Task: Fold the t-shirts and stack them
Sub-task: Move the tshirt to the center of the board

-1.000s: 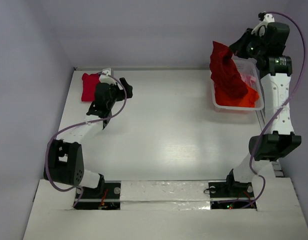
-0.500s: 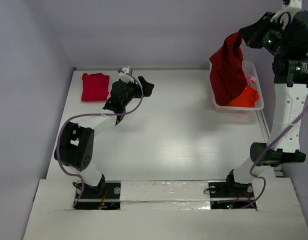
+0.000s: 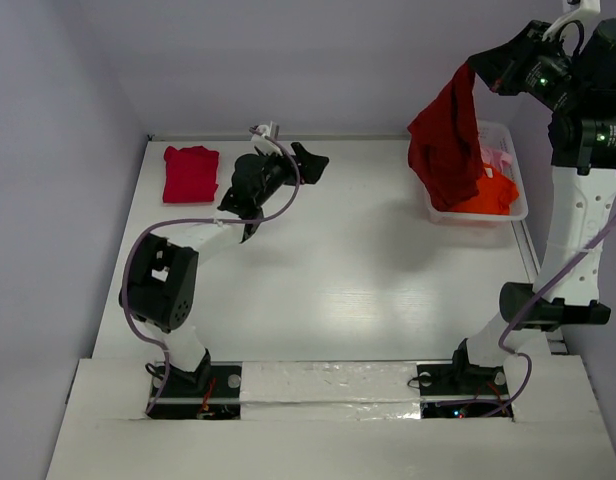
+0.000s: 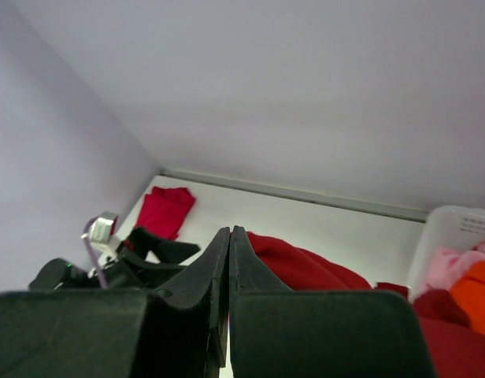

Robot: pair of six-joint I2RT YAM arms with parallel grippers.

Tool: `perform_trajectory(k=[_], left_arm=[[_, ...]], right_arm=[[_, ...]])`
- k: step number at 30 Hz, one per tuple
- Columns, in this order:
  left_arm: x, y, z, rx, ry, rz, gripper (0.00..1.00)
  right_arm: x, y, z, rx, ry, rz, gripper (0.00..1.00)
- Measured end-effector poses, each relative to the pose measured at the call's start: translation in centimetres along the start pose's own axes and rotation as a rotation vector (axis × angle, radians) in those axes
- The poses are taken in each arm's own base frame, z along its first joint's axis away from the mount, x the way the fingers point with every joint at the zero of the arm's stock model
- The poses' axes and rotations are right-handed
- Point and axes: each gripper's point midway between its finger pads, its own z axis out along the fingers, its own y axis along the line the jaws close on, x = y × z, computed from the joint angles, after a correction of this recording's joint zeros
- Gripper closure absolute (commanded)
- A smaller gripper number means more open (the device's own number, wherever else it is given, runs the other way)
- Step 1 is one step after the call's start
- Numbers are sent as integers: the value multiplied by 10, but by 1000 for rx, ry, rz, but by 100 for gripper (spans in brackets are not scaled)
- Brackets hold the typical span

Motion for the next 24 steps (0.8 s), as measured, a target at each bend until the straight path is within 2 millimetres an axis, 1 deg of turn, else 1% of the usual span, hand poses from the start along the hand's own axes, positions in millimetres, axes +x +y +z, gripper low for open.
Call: perform_trajectory(k=[3,6,9,12,15,18,21,22,24], left_arm=[[-6,-7,5,24,-18,-4,1],[-6,-15,12,62,-25,-21,1],[-6,-24,21,104,-20,-39,1],[-13,-40,30,155,-23,-45,1],[-23,-66,33,228,-28,-40,1],[-26,-96,27,282,-30,-24,1],[-35,-135,12,351,-43,-7,1],[-41,-150,5,382,-52,0,1],[-54,-172,-8,436,-79,13,1]], right_arm=[[2,11,2,-71,13,11,100],[6,15,6,-115,29,16,100],[19,9,14,-130,57,30,100],[40,-5,24,-115,105,64,100],[62,-19,32,-96,154,99,100],[74,-26,38,-92,172,110,100],[86,-33,41,-85,191,121,100],[91,-36,43,-83,197,126,100],[99,-41,46,-80,208,135,100]])
